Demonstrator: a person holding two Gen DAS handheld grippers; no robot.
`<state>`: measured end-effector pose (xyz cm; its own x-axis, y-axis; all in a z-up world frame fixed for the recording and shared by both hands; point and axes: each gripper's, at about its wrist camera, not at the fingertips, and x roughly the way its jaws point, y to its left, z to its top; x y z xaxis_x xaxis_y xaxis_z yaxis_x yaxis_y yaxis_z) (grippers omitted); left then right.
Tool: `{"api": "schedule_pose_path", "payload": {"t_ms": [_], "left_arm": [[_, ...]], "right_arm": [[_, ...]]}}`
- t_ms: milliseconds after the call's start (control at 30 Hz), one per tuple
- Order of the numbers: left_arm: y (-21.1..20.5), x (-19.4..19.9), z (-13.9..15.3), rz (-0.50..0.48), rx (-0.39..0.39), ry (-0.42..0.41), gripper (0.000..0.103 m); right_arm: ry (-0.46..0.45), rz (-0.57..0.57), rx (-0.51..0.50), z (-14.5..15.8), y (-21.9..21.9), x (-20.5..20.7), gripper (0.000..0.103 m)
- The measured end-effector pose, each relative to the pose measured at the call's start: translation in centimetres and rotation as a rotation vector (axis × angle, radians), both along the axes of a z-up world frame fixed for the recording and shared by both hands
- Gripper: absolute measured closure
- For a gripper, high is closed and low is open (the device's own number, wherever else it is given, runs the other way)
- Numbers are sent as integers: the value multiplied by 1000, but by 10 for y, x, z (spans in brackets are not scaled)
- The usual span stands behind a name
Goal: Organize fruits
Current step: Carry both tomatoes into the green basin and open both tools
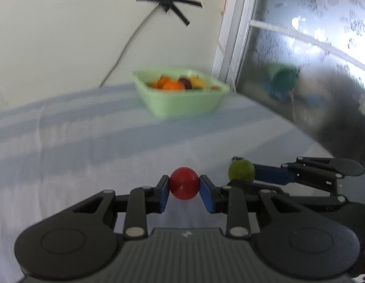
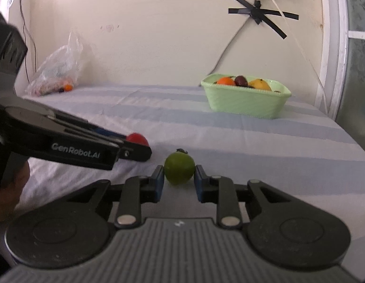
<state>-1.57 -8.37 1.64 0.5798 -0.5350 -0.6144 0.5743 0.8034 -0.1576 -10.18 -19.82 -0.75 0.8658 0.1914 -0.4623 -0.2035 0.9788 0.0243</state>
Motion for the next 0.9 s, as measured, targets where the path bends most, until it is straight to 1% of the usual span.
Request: {"api": "schedule_pose_path", "payload": {"t_ms": [100,233,300,400,500,567,600,633,667,700,733,900], "left_arm": [[-9,33,23,-29,-65,-25,75],[-34,85,42,-28,-93,-61,75],[-46,117,43,0,-107,-49,75],[-59,157,38,24,-114,-7,75],[-71,183,28,44,-87,15,74],[-76,194,20,51,-71,27,74],[-78,197,17,54,-63,32,71],[-80,199,14,59,-55,36,66],[-81,199,12,61,-50,38,64],[-82,199,11,65,-48,39,61],[-82,198,11,68,-49,38,58],[-68,181,31,95,-77,9,56]], "right_arm": [[-55,-22,11,17,-16,23,73],[-145,-84,-9,39,-39,66,73],[-151,-114,2,43,-52,92,73],[-150,-162,-22,41,-63,123,73],[-115,-194,-41,31,-70,145,72],[-95,-204,-35,23,-74,148,71],[-97,-206,-30,21,-74,148,70],[-108,-213,-26,20,-75,148,66],[-113,-218,-26,19,-75,147,63],[-119,-226,-26,19,-76,146,59],[-124,-227,-21,19,-77,145,59],[-143,-223,5,25,-75,137,59]]}}
